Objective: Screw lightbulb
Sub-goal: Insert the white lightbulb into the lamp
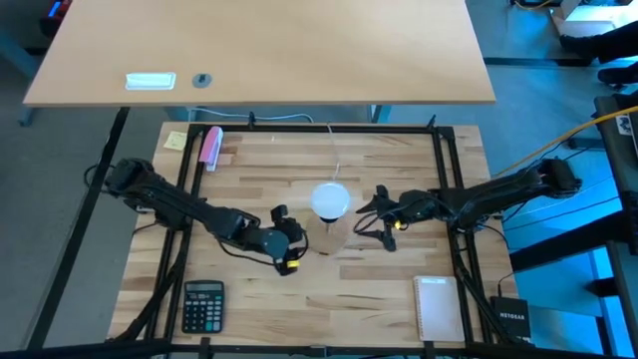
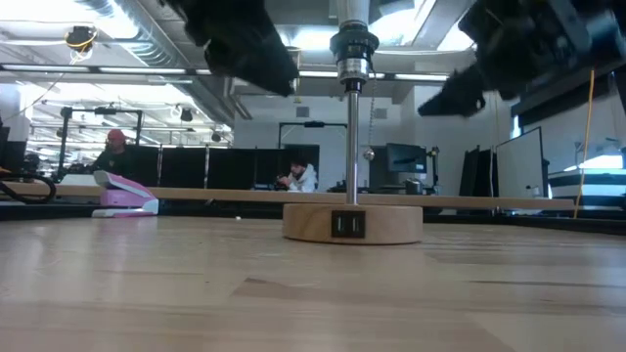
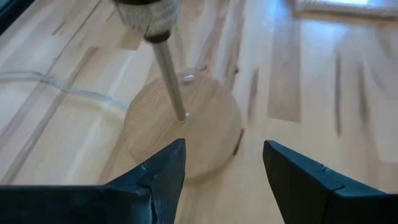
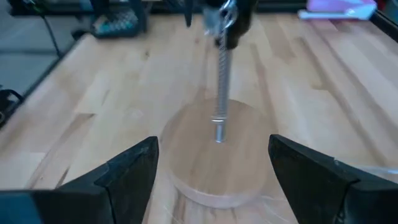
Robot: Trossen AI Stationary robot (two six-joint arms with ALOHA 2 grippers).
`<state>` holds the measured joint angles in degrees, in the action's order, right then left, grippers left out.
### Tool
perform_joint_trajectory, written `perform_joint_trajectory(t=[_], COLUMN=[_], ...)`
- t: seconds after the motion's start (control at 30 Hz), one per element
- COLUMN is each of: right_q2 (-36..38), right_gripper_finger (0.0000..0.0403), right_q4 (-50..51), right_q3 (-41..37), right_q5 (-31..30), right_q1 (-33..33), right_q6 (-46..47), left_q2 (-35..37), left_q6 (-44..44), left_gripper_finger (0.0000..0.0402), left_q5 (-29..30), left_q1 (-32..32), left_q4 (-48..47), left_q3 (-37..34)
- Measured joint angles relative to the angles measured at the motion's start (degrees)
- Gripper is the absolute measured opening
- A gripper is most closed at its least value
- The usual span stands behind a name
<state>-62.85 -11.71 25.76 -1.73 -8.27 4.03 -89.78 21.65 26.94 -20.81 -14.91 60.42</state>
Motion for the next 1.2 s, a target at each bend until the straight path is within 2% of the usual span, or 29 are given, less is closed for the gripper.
perform_joint_trajectory(t=[0.1, 0.17, 0.27, 0.47, 0.63, 0.77, 1.2], right_q2=[-4.31, -8.09, -14.46, -28.44, -36.35, -38.79, -44.82], right_gripper_finger=[0.0308, 0.0308, 0.0308, 0.0308, 0.0307, 0.0291, 0.0146], right_q4=[-17.26, -25.81, -31.41, -40.14, -44.24, -43.77, -43.73], right_q3=[-7.74, -9.84, -9.49, -5.97, -2.09, 1.17, 5.97], right_q5=[0.5, -0.78, -2.19, -0.64, -0.11, 0.29, -0.38], right_q1=[0.04, 0.04, 0.49, 0.52, 0.85, 0.91, 1.62], right_q6=[-0.67, -2.73, -4.12, -4.48, -5.02, -6.67, -8.54], left_q2=[0.7, 0.79, 0.93, 3.83, 6.46, 8.07, 8.55], left_q6=[0.45, 0.5, 1.61, 4.06, 4.52, 3.94, 5.27], left_gripper_finger=[0.0205, 0.0205, 0.0205, 0.0205, 0.0205, 0.0205, 0.0205], left_q5=[0.14, 0.22, 0.24, 0.89, 5.96, 8.93, 11.45], left_q1=[-0.3, -0.28, -0.19, -1.88, -4.34, -5.48, -6.2], left_q4=[0.83, 0.68, 0.77, 0.69, 0.31, 0.53, 1.44], left_q3=[0.0, 0.0, 0.0, -0.02, -0.02, -0.02, -0.02])
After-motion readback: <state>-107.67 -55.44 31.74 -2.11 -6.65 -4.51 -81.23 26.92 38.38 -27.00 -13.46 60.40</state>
